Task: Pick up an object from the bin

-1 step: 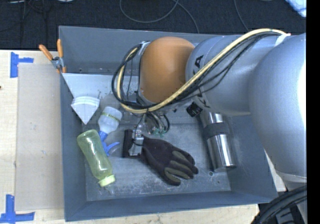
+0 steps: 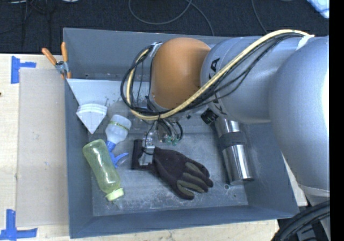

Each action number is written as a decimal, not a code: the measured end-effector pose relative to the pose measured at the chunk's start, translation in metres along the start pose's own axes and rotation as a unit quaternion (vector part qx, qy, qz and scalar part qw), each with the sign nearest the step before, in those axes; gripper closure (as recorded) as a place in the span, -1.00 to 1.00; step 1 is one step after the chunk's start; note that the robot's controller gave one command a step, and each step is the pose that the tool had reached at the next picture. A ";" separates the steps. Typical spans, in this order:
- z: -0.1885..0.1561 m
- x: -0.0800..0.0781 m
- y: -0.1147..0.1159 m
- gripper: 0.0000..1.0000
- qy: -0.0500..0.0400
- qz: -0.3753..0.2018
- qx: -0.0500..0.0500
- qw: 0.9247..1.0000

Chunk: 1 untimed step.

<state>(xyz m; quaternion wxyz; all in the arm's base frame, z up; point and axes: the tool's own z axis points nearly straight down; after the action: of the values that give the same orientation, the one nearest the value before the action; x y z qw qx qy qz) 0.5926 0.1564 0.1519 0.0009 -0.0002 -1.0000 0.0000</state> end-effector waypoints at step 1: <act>0.048 0.003 -0.014 -1.00 0.000 -0.008 0.000 1.000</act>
Offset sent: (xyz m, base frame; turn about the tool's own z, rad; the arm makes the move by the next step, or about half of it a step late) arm 0.0090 -0.0336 -0.0815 0.3096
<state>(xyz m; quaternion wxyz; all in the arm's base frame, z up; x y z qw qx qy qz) 0.5891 0.1421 0.1036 0.0008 0.0080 -1.0000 -0.0004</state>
